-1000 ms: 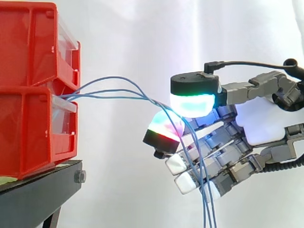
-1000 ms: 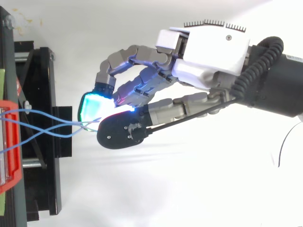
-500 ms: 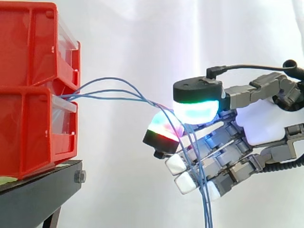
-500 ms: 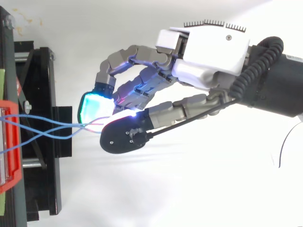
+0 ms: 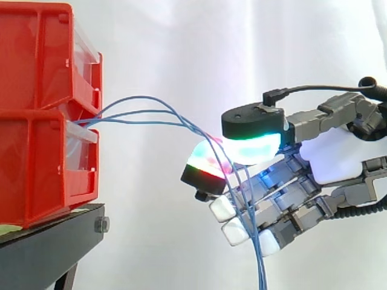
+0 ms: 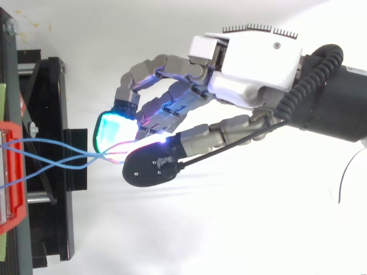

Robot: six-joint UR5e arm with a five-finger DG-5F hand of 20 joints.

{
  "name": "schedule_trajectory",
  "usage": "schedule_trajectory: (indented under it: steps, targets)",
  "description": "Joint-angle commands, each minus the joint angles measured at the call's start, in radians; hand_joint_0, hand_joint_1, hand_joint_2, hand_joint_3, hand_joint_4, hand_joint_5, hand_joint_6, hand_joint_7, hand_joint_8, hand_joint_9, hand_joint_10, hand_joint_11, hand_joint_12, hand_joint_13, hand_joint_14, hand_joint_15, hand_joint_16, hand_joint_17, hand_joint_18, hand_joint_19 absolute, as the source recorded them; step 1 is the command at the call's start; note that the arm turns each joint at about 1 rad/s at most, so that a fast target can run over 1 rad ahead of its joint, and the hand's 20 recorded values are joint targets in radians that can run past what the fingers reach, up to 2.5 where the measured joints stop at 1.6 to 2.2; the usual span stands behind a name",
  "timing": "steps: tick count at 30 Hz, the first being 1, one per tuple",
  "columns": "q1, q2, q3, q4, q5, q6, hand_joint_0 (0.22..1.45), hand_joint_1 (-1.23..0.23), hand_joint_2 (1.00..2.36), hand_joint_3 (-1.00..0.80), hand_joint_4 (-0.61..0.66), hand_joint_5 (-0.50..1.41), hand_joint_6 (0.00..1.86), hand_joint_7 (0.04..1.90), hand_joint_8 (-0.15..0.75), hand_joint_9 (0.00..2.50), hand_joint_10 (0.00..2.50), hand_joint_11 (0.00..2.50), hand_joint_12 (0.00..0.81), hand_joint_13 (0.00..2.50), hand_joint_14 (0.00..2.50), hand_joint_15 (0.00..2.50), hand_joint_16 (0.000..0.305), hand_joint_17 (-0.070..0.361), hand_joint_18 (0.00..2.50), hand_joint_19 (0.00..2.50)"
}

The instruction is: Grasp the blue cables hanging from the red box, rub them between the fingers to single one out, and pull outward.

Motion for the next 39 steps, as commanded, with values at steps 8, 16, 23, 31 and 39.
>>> schedule_trajectory:
  steps: [8,16,23,31,39]
  targets:
    - [0.002,-0.001,0.0,0.0,0.0,0.0,0.6,-0.72,1.01,-0.25,0.22,-0.18,0.8,0.9,0.25,0.75,0.01,0.42,0.345,0.77,0.01,0.37,0.05,0.112,0.66,0.52]
    - [0.0,0.001,0.0,0.0,-0.002,0.0,0.58,-0.62,1.01,-0.29,0.23,-0.16,0.78,0.94,0.259,0.77,0.01,0.42,0.351,0.76,0.01,0.38,0.051,0.114,0.64,0.53]
    - [0.0,-0.001,0.0,0.0,0.0,0.003,0.57,-0.59,1.01,-0.34,0.22,-0.16,0.76,0.98,0.253,0.76,0.01,0.43,0.343,0.75,0.01,0.39,0.049,0.11,0.61,0.55]
    - [0.0,0.001,0.0,0.0,0.0,0.003,0.54,-0.59,1.01,-0.41,0.21,-0.15,0.75,1.0,0.25,0.76,0.01,0.42,0.341,0.76,0.01,0.39,0.048,0.108,0.61,0.55]
    - [0.0,0.001,0.0,0.0,0.0,0.003,0.54,-0.64,1.01,-0.4,0.21,-0.15,0.75,1.0,0.253,0.76,0.01,0.43,0.343,0.76,0.01,0.39,0.048,0.108,0.61,0.55]
